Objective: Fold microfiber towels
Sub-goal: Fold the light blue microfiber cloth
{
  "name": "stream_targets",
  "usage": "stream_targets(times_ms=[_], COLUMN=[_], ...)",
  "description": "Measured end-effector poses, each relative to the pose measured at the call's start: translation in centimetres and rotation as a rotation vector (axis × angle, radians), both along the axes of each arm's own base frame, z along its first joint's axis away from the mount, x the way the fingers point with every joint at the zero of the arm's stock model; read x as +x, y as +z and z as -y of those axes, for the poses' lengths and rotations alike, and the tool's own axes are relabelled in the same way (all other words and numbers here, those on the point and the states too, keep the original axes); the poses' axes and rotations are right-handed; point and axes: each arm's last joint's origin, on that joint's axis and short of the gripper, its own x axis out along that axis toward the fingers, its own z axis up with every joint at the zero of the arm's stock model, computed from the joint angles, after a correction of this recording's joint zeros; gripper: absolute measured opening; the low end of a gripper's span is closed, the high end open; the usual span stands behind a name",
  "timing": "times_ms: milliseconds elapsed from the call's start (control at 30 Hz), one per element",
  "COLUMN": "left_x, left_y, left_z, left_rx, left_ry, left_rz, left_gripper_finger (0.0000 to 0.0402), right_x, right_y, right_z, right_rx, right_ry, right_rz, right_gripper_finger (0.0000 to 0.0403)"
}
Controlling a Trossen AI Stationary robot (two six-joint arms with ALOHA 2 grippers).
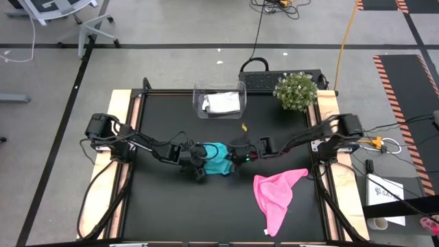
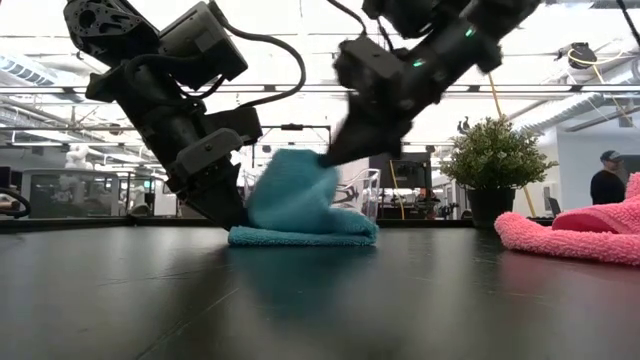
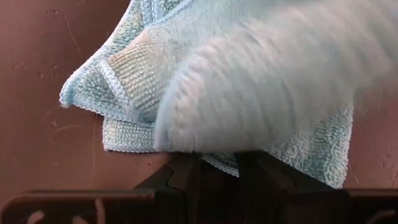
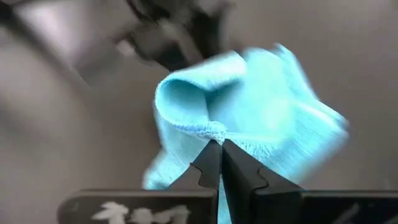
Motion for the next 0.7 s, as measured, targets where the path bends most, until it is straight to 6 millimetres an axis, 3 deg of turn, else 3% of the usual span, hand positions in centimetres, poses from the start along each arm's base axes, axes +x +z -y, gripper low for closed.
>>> stream_targets(times_ms=[233, 467, 700], left_x=[0.0, 0.0, 0.0], left_y=[0.0, 0.0, 0.0], left_z=[0.0, 0.0, 0.0], left_rx=[-0.001, -0.001, -0.001], left_ry=[0.003, 0.006, 0.006], left_rz=[-0.002, -0.002, -0.003], left_gripper_finger=[0.0108, 0.0108, 0.0108], right_x=[-5.1, -10.1, -11.8], right_y=[3.1, 4.8, 4.1], right_z=[0.5, 0.8, 1.0], right_rx=[-0.016, 0.043, 0.053], right_ry=[-0.122, -0.270, -0.321], right_rz=[-0.250, -0.485, -0.479], right_gripper_finger=[0.0001, 0.0001, 0.0024])
